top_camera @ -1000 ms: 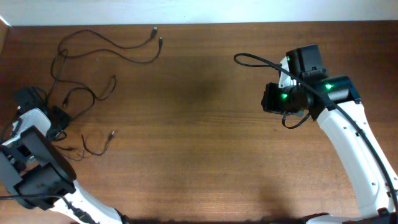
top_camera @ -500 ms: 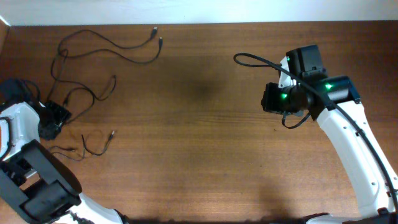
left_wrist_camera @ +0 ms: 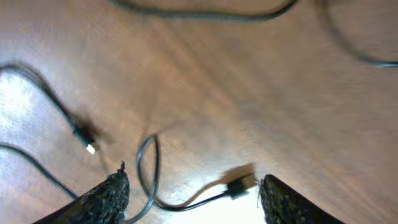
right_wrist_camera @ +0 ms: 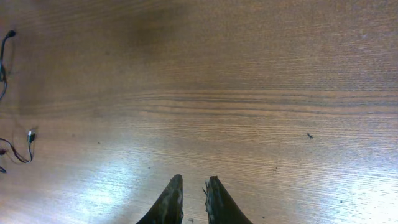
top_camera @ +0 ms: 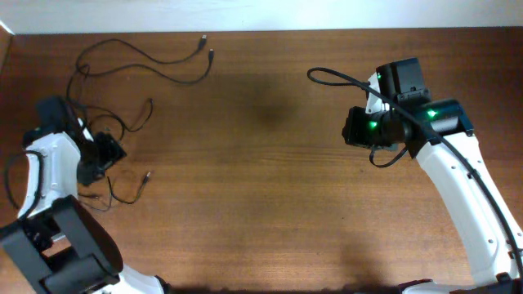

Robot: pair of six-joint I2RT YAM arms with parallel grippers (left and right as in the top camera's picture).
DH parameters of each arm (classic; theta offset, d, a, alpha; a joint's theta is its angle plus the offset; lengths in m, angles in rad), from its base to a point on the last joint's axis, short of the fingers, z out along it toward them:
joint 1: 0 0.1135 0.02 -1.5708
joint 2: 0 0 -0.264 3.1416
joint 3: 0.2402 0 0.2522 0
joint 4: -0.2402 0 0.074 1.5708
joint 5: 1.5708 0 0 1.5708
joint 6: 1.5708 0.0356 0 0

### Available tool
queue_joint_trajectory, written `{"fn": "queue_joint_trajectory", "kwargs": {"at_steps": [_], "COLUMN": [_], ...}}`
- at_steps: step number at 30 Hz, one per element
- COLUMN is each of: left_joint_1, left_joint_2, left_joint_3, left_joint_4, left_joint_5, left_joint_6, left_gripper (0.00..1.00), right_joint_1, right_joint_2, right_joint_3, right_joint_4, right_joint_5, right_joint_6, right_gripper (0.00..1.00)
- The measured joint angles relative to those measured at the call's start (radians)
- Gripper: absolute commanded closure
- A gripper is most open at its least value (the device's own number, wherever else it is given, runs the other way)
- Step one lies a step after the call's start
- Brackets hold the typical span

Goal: Untangle cables

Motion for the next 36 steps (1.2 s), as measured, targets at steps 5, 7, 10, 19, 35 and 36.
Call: {"fn": "queue_joint_trajectory", "kwargs": {"at_steps": [5,7,10,19,35,36], "left_joint_1": [0.000,0.000,0.000,0.000,0.001,0.001], "left_joint_2": [0.023,0.047,0.080,0.085,0.085,0.085], "left_joint_3": [-0.045,-0.065,-0.119,-0.144,-0.132,-0.129], "left_joint_4": [0.012,0.016,0.034,0.147,0.162,0.160], "left_joint_5": [-0.050,-0.069,-0.086,-0.147,-0.339,-0.338], "left_joint_6": [-0.061,-0.071,-0.074,-0.085,-0.211,-0.212], "left_gripper": [0.47,0.47,0.60,0.94,0.13,0.12], "right_joint_1": [0.000,0.000,0.000,0.000,0.000,0.000], "right_joint_2": [0.000,0.000,0.000,0.000,0.000,0.000], "right_joint_3": [0.000,0.000,0.000,0.000,0.000,0.000], "right_joint_4": [0.003,0.005,0.007,0.007,0.006,0.006], "right_joint_5": [0.000,0.000,0.000,0.000,0.000,0.000], "right_joint_6": [-0.001,0.000,0.000,0.000,-0.001,0.000], "right_gripper": [0.85,0.86,0.85,0.86,0.85,0.85]}}
